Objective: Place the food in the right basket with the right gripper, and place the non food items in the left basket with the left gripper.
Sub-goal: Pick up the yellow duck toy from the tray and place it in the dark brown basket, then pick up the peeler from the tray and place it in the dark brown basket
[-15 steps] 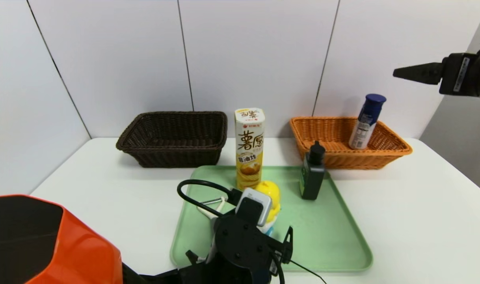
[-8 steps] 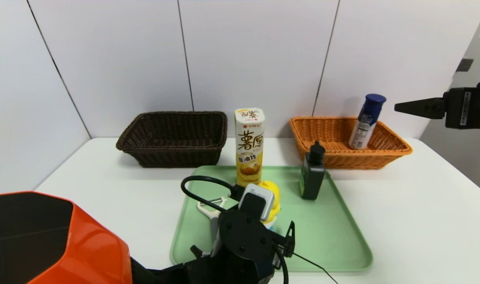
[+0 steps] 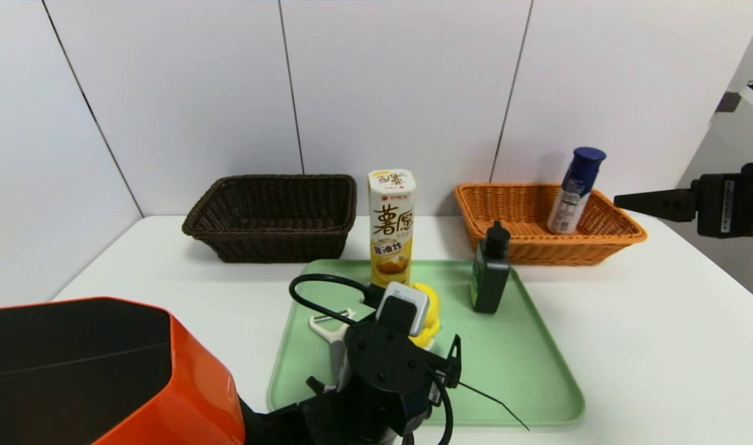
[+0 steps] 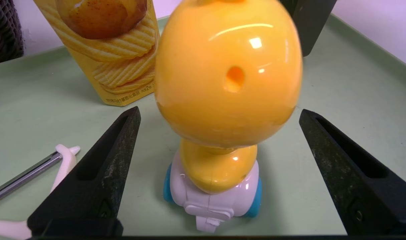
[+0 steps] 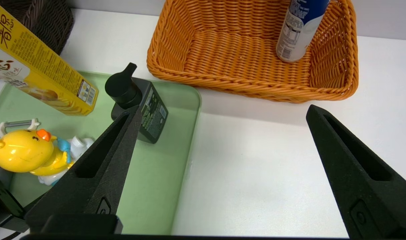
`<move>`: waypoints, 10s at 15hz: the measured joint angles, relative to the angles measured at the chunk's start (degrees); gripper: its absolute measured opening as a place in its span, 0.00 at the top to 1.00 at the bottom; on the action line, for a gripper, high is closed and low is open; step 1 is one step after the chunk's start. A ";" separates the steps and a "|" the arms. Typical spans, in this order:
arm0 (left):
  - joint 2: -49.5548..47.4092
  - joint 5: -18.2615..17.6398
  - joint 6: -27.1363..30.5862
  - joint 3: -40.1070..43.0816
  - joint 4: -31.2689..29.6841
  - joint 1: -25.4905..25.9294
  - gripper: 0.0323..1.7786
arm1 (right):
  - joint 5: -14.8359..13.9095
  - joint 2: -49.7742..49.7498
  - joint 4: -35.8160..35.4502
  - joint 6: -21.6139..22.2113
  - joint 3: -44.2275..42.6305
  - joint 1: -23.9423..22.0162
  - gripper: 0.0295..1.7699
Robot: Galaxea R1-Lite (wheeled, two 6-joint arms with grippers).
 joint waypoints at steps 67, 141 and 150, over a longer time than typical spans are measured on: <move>-29.33 -14.21 -4.92 -19.60 34.65 4.79 0.59 | 0.28 -2.91 -0.17 0.00 10.01 -0.05 0.03; -6.51 -20.83 -54.14 -57.97 122.10 13.42 0.05 | 0.83 4.47 -4.50 0.23 11.23 -0.60 0.03; -1.40 -24.09 -55.46 -58.72 120.55 13.45 0.05 | 1.17 4.63 -4.57 0.23 10.95 -1.16 0.03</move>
